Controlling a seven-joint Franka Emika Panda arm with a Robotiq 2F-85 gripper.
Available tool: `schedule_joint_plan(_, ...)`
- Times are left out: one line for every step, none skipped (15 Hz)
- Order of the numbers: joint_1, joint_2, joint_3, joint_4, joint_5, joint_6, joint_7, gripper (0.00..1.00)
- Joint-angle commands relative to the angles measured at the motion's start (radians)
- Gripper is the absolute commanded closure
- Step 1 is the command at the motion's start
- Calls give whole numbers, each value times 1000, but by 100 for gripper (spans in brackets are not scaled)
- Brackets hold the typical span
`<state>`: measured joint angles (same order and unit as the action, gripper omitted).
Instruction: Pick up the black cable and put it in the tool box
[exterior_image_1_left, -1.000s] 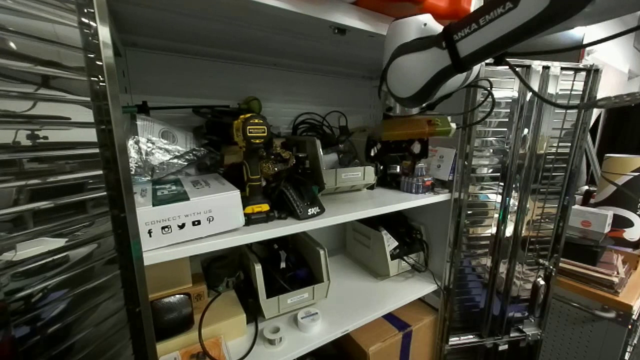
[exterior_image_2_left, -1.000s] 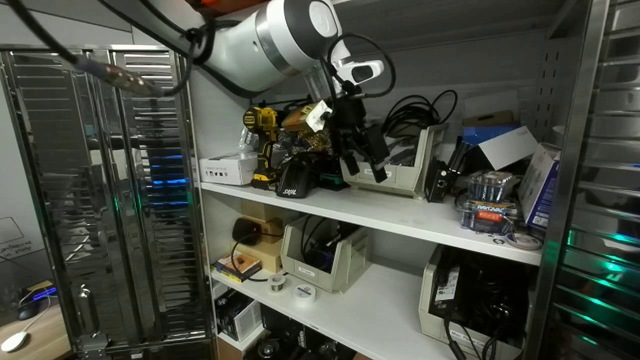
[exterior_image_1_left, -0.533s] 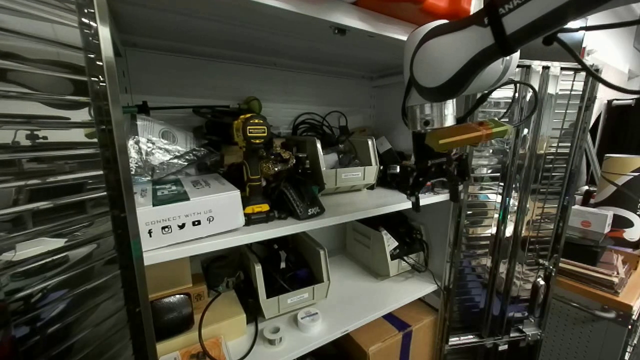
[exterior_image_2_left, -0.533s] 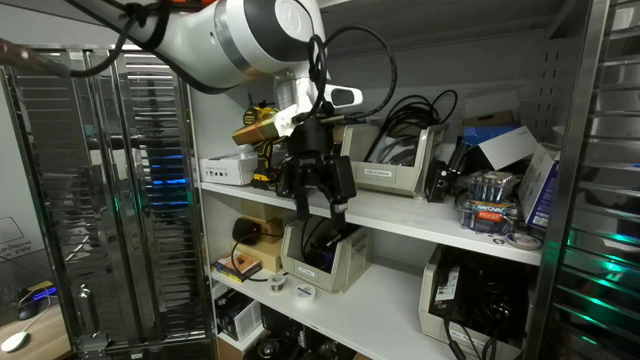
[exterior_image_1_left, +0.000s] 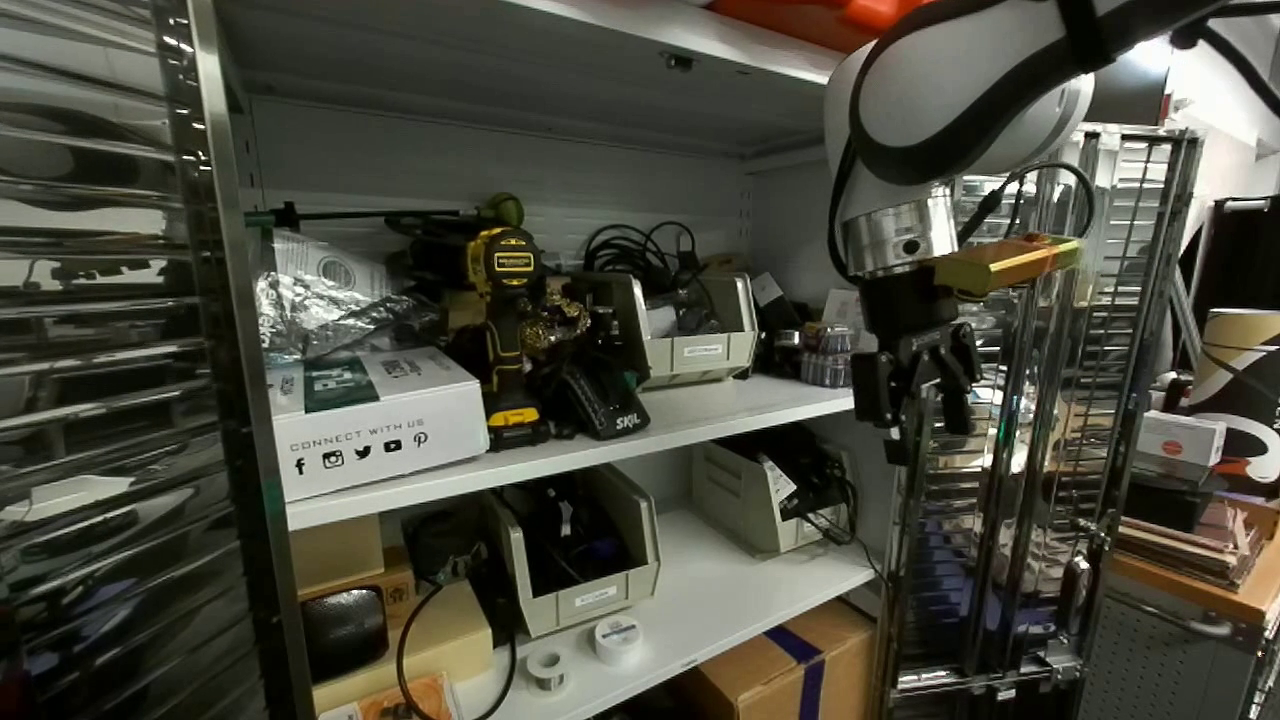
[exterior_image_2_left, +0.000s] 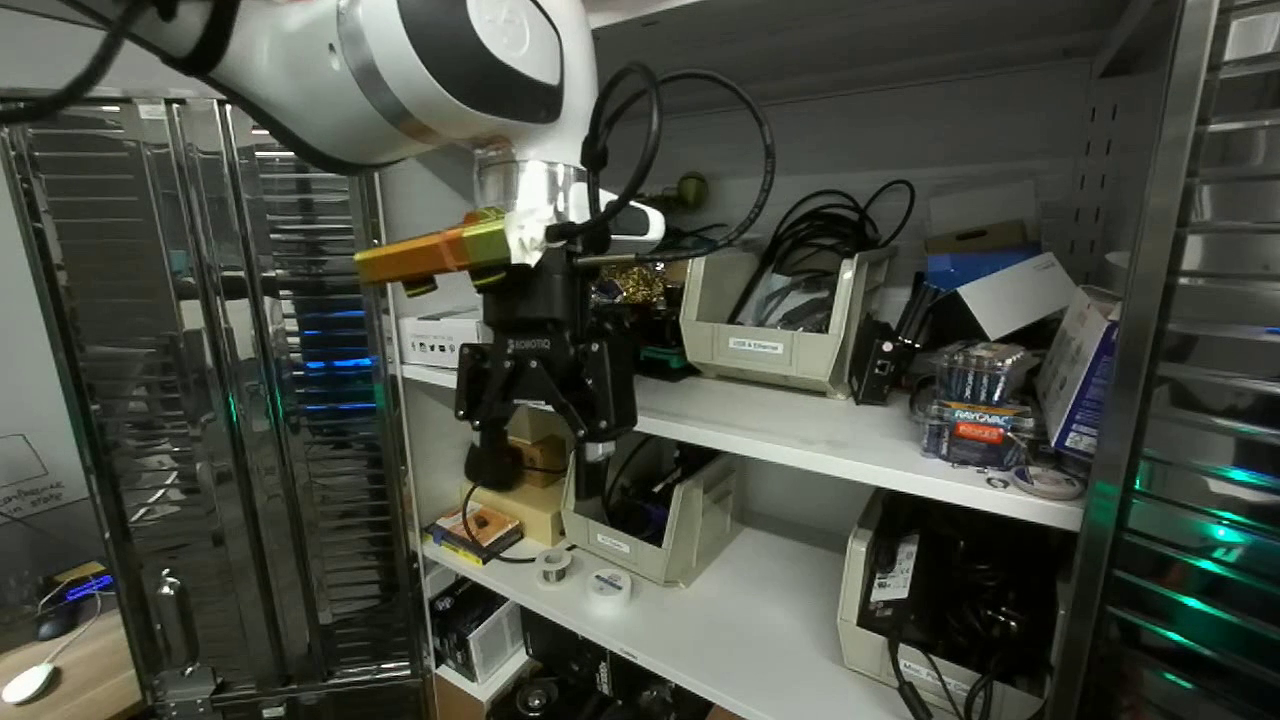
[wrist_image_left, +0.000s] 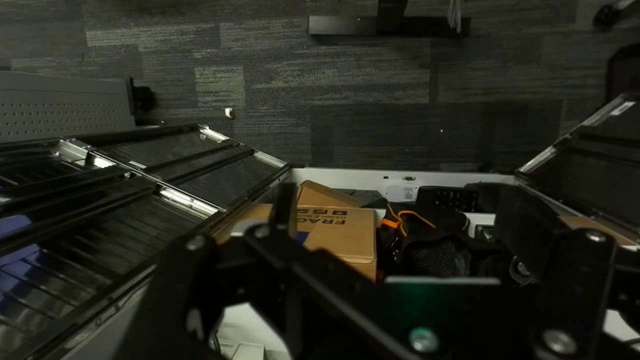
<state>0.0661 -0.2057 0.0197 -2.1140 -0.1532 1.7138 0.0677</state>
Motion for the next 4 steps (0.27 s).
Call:
schedule_joint_plan(-10, -22, 21, -21, 2, -2, -4, 0)
schedule_joint_plan(-7, -44, 29, -43, 2, -2, -4, 0)
schedule_joint_plan(-6, -63, 34, -59, 2, -2, -4, 0)
schedule_joint_plan(-5, -76, 36, -70, 2, -2, -4, 0)
